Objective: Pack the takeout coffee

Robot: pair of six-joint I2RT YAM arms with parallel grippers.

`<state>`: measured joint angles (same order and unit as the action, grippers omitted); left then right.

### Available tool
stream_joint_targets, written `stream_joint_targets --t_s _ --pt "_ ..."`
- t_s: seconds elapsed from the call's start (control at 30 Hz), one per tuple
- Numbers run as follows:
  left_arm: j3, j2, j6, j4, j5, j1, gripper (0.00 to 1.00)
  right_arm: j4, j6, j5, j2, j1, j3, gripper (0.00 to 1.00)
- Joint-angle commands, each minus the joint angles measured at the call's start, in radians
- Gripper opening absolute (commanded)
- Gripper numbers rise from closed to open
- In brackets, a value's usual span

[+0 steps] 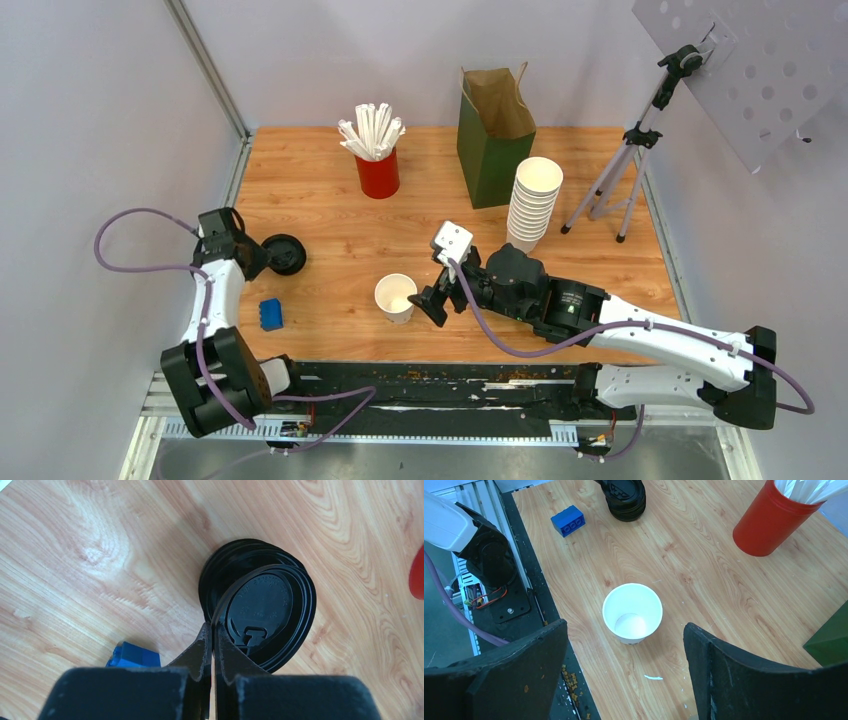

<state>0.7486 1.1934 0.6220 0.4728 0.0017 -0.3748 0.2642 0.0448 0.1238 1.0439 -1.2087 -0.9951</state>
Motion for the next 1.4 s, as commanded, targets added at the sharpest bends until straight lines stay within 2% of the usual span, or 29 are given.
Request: stream_joint_targets --t_s 0.0,0.13,0.2,0.23,0.37,0.5,0.63,0.8,0.93,1.03,1.37 --pt "0.077 -0.066 -0.041 0.037 0.072 -0.012 0.00 -0.047 -0.020 -0.022 -0.001 -0.004 -0.011 0.85" --pt "0.106 -0.109 -0.071 0.063 0.200 -0.011 0.00 -0.074 -0.020 -0.038 0.000 -0.005 -0.020 0.89" --pt "0.105 -0.130 -0.064 0.048 0.330 -0.011 0.00 -0.097 -0.004 -0.041 0.006 -0.003 -0.019 0.98" --pt "0.099 -0.139 -0.051 0.031 0.402 -0.011 0.00 -0.117 0.012 -0.041 0.006 -0.004 -0.014 1.00" --pt "0.044 -0.159 0.070 -0.096 0.696 -0.010 0.00 -0.234 0.114 -0.018 -0.004 -0.005 0.027 1.00" --pt "-0.026 -0.179 0.240 -0.240 0.882 -0.002 0.00 -0.447 0.302 -0.025 -0.055 -0.005 0.124 1.00" --pt "-0.029 -0.206 0.287 -0.285 0.917 0.115 0.00 -0.585 0.476 -0.035 -0.078 -0.003 0.196 1.00" --pt "-0.105 -0.201 0.552 -0.636 1.025 0.298 0.00 -0.658 0.633 -0.098 -0.106 -0.004 0.252 1.00" --pt "-0.118 -0.247 0.625 -0.700 1.026 0.380 0.00 -0.729 0.690 -0.108 -0.164 0.001 0.281 1.00" --pt "-0.124 -0.276 0.675 -0.732 1.033 0.439 0.00 -0.739 0.738 -0.170 -0.172 0.008 0.280 1.00" --pt "-0.168 -0.339 0.967 -1.019 1.014 0.557 0.00 -0.784 0.759 -0.246 -0.124 0.017 0.268 1.00"
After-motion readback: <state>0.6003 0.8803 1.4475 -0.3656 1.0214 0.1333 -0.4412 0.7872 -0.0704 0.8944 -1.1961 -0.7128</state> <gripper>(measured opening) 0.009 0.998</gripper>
